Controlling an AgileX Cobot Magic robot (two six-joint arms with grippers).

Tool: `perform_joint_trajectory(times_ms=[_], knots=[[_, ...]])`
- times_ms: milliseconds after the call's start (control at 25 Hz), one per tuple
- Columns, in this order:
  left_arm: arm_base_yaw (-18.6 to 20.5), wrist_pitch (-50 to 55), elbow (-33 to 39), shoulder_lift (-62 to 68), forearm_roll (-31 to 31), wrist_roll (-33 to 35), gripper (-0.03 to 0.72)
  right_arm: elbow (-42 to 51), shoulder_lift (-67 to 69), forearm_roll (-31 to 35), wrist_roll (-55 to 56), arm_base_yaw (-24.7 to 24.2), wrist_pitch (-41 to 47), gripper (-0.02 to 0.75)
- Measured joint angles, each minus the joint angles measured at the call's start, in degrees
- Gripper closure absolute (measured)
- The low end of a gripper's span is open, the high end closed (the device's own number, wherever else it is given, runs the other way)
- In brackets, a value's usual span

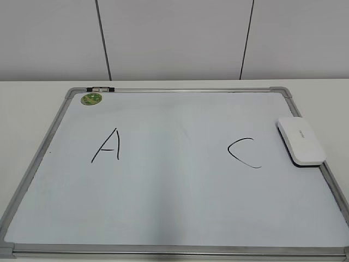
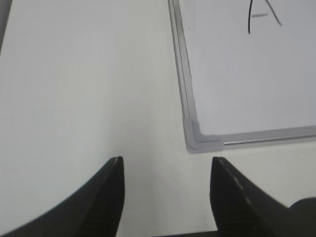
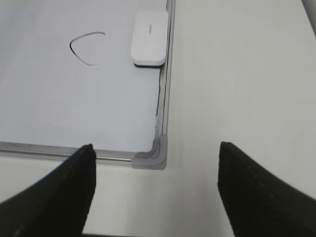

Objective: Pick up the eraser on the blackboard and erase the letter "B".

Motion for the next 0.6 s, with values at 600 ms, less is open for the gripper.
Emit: perform_joint_trajectory(times_ms=[600], knots=[[0.00,1.26,0.00,-12.59,0.00,0.00,0.335,0.00,-6.14,-0.11,0.00,-0.09,0.46,0.146]])
